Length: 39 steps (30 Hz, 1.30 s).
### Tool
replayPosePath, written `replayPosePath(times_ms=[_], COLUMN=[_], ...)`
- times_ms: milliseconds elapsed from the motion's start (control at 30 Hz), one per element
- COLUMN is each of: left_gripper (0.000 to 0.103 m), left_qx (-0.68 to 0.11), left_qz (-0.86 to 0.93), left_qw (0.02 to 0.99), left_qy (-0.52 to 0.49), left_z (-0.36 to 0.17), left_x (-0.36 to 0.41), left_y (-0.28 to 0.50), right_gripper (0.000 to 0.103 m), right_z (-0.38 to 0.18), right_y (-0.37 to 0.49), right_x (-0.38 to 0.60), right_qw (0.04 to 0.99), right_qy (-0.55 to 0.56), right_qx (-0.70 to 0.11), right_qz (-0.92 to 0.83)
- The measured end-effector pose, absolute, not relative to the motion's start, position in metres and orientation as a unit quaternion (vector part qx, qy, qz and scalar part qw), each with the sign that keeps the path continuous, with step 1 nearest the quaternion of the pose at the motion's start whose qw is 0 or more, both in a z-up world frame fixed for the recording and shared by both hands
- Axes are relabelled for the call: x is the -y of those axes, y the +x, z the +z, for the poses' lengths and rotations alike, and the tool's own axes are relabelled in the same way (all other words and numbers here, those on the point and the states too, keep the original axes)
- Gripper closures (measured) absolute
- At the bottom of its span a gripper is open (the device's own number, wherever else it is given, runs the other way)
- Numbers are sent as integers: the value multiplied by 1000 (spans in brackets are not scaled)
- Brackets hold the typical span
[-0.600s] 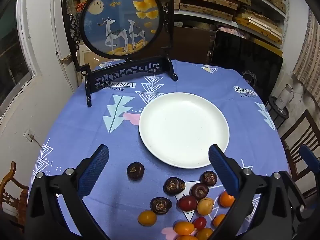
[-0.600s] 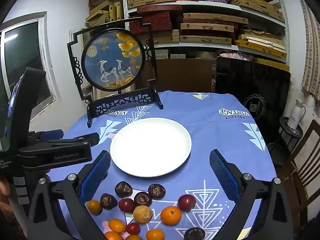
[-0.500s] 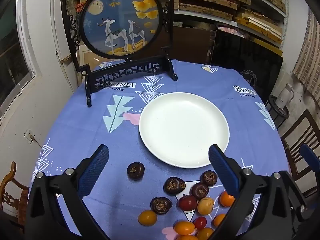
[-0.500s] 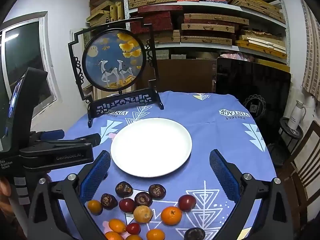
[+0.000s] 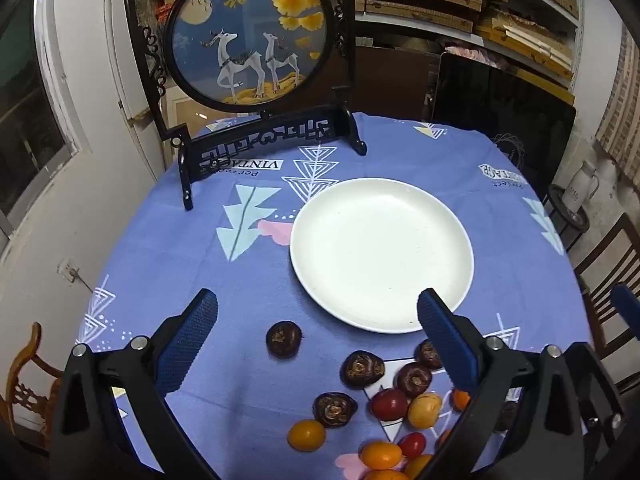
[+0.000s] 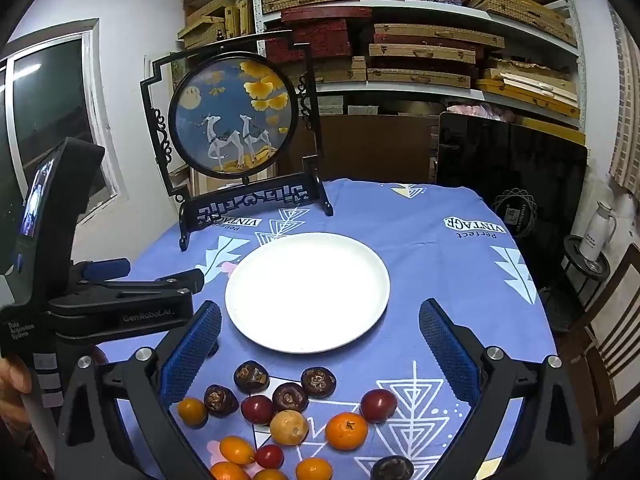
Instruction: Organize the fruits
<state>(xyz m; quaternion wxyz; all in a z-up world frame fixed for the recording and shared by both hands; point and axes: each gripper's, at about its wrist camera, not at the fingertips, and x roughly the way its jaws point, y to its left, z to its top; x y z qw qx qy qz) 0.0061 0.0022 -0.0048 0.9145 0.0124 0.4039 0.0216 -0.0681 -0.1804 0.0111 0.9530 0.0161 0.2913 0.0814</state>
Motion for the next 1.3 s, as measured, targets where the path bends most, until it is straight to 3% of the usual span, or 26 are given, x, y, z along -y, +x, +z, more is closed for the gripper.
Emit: replayPosePath(times_ms=[1300], left_gripper=[5], left_qx=[-393], left_qz=[22], left_qw=[919], left_qy=[7], left_z=[-6], left_x=[1], left_y=[3], right_gripper=[4], right_z=[2], right_y=[-70], right_x=[178], right_qw=[949], right_qy=[20], right_qx=[-302], right_qz=[91])
